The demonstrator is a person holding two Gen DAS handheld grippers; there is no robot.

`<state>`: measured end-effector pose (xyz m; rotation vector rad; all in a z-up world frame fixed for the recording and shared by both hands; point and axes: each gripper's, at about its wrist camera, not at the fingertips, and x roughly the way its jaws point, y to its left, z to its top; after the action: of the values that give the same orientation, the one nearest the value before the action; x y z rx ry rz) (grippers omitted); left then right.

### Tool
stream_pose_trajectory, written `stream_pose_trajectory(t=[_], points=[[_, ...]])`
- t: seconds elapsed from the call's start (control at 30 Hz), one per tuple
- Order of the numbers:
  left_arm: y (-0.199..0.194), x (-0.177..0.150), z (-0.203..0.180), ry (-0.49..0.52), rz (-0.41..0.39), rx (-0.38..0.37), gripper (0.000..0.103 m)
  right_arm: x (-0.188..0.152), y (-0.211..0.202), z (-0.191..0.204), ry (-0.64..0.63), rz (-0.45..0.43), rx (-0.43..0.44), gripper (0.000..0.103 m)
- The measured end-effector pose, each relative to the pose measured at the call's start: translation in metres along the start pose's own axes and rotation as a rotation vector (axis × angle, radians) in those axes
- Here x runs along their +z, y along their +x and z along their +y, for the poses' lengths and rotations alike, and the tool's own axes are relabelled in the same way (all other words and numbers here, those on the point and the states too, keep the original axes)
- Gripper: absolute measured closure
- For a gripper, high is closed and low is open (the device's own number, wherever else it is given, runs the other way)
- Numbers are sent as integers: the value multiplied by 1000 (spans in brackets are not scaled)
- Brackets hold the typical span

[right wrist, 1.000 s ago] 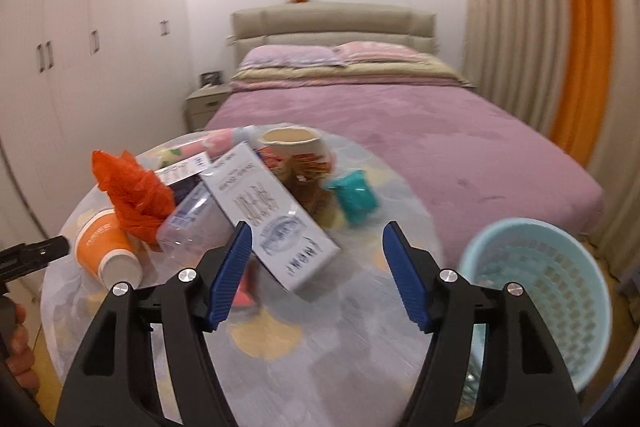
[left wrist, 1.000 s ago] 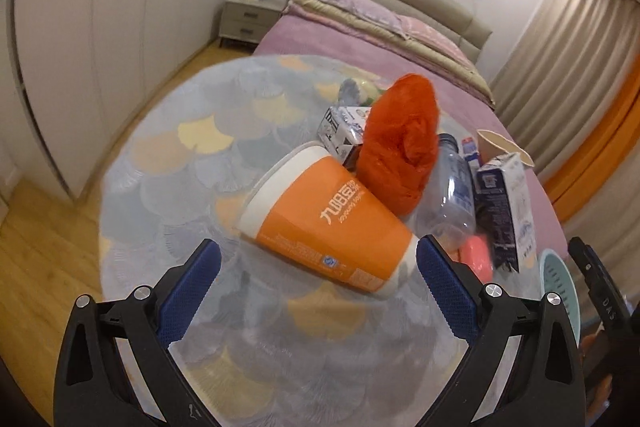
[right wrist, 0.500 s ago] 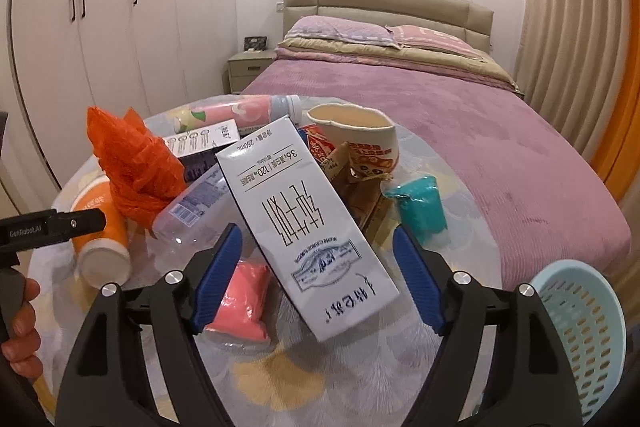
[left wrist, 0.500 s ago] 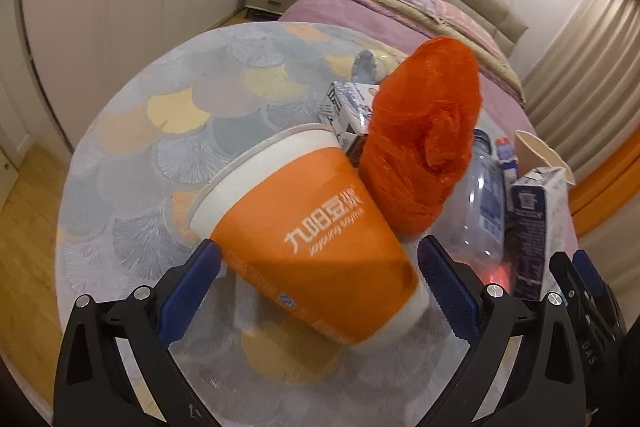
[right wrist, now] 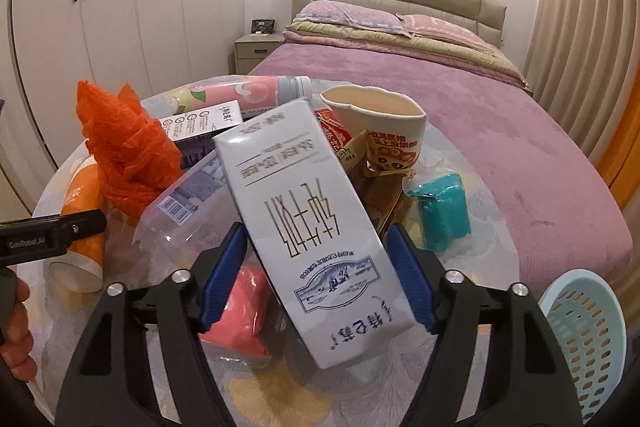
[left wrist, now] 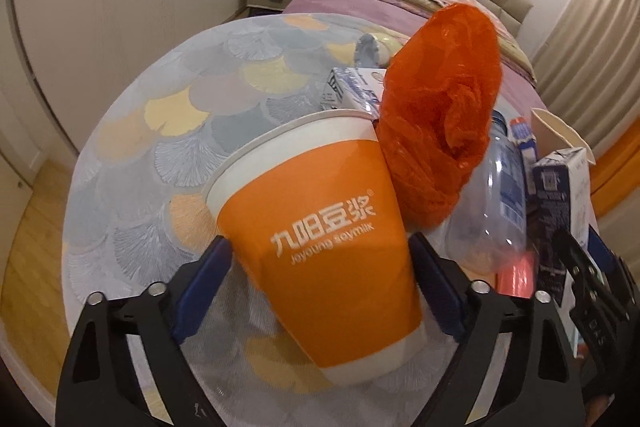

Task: Collect trash
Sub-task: 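Grasp the orange paper cup with the left tool while the right tool grasps the white milk carton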

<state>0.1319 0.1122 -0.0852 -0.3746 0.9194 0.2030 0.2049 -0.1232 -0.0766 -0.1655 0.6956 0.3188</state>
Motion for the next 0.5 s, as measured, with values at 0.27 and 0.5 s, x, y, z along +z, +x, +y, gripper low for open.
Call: stream_pose_trajectory(t=[0.27, 0.5], points=[[-30, -13, 2, 66, -54, -43, 37, -7, -31, 2, 37, -45, 23, 46], [-65, -21, -8, 108, -140, -97, 39, -12, -68, -6, 98, -84, 29, 47]])
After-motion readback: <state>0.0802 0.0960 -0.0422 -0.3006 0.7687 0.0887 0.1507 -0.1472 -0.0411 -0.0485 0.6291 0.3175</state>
